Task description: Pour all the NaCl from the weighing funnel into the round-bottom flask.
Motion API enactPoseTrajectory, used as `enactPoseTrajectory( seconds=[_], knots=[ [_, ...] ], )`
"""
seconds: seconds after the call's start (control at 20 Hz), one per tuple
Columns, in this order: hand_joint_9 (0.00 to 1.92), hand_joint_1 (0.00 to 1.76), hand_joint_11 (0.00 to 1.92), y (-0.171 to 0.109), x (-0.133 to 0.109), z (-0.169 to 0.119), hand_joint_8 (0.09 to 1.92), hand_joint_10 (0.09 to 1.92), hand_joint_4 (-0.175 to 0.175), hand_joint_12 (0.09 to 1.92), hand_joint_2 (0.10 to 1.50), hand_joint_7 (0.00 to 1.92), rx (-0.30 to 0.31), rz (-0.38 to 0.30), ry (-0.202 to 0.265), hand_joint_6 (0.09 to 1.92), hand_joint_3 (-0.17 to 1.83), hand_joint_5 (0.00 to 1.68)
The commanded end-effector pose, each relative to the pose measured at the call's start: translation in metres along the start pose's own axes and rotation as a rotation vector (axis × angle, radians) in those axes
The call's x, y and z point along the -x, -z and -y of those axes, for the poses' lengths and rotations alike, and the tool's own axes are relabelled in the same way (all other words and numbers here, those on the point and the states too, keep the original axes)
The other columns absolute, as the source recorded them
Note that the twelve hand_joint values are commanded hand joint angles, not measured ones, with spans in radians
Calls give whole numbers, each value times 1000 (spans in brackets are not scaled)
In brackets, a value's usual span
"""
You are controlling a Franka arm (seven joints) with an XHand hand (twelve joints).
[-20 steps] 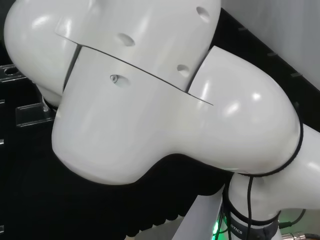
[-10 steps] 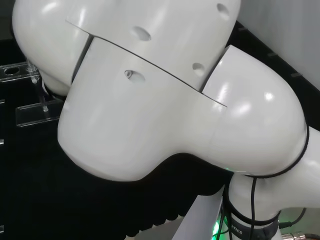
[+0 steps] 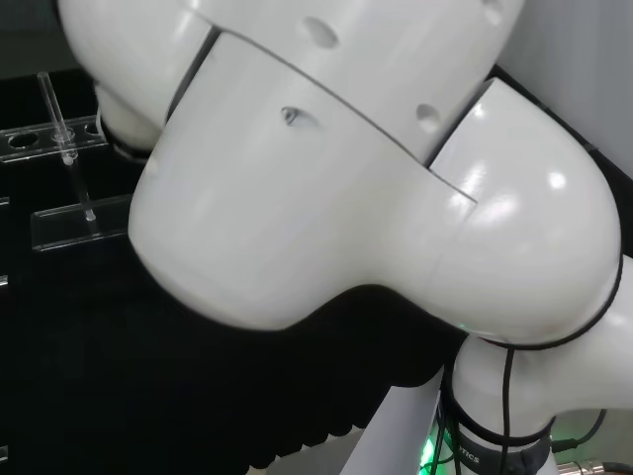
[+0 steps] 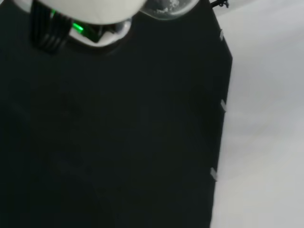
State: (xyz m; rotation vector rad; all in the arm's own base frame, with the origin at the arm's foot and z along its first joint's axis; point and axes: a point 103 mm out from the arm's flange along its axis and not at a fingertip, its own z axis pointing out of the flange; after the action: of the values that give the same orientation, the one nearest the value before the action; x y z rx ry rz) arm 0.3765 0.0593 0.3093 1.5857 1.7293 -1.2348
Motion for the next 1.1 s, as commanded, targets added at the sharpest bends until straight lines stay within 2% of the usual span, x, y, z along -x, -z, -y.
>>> enactPoseTrajectory(
  seconds=[0.05,0.25,0.65,1.1],
  knots=[
    [894,1128,818,-11,13,-1,663,330,120,1011,617,564,4,-244,42,849,788,1208],
    [893,1128,813,-20,27,-3,663,330,123,1011,617,564,-19,-384,41,849,788,1208],
    [891,1127,805,-34,46,-7,662,330,127,1011,617,563,-58,-584,27,849,788,1208],
    [889,1126,802,-44,61,-8,662,331,130,1015,617,562,-82,-631,-8,850,788,1208]
  ],
)
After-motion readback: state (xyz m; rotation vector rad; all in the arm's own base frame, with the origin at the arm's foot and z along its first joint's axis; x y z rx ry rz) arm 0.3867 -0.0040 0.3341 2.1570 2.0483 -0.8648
